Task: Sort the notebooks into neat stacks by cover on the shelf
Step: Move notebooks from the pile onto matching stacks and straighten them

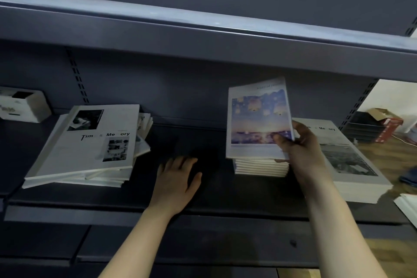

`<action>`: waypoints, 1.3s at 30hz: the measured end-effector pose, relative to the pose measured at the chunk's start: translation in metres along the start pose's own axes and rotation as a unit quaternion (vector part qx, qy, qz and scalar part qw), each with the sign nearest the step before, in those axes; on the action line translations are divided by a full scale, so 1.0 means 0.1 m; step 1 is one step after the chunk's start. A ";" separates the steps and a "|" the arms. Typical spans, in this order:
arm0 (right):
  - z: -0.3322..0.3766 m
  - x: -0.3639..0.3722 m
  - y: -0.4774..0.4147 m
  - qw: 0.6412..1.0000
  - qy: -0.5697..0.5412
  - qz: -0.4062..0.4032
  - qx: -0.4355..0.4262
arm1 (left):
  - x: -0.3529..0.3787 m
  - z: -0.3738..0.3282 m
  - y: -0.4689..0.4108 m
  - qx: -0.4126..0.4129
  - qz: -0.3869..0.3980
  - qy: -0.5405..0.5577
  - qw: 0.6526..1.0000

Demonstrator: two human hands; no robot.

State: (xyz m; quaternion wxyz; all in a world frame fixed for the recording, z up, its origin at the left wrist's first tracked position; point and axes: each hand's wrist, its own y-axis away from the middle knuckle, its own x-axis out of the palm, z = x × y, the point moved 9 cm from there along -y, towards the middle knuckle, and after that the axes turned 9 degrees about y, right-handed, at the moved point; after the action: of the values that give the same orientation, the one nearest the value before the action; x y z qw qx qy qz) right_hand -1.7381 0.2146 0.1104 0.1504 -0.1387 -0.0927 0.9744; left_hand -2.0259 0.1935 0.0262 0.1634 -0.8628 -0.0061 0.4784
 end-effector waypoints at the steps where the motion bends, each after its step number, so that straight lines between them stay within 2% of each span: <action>1: -0.02 -0.06 -0.03 1.000 0.022 -0.010 0.003 | 0.04 0.03 0.01 -0.005 0.004 -0.005 1.000; 6: -0.02 -0.19 -0.11 0.989 0.141 -0.028 -0.013 | 0.10 0.10 0.00 -0.021 0.004 -0.004 1.000; 11: -0.09 -0.19 -0.21 0.955 0.291 -0.045 -0.031 | 0.11 0.10 0.02 -0.024 0.004 -0.015 1.000; 17: -0.09 -0.17 -0.23 0.938 0.330 -0.102 -0.024 | 0.09 0.11 0.03 -0.030 -0.001 -0.011 0.999; 22: 0.00 -0.12 -0.16 0.921 0.372 -0.098 -0.066 | 0.08 0.10 0.03 -0.030 -0.004 -0.009 1.000; 33: -0.01 -0.16 -0.14 0.891 0.432 -0.134 -0.046 | 0.06 0.11 0.04 -0.028 -0.010 -0.002 1.000; 36: 0.08 -0.15 -0.07 0.870 0.458 -0.154 -0.100 | 0.06 0.10 0.04 -0.026 -0.011 0.000 1.000; 39: 0.08 -0.04 -0.08 0.870 0.460 -0.090 -0.155 | 0.07 0.11 0.03 -0.026 -0.010 0.000 1.000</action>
State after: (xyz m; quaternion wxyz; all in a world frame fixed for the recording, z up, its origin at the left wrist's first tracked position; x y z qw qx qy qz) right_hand -1.7347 0.2199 0.1205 0.2397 -0.5839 -0.1748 0.7556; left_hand -2.0314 0.1944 0.0145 0.1455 -0.8669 -0.0275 0.4761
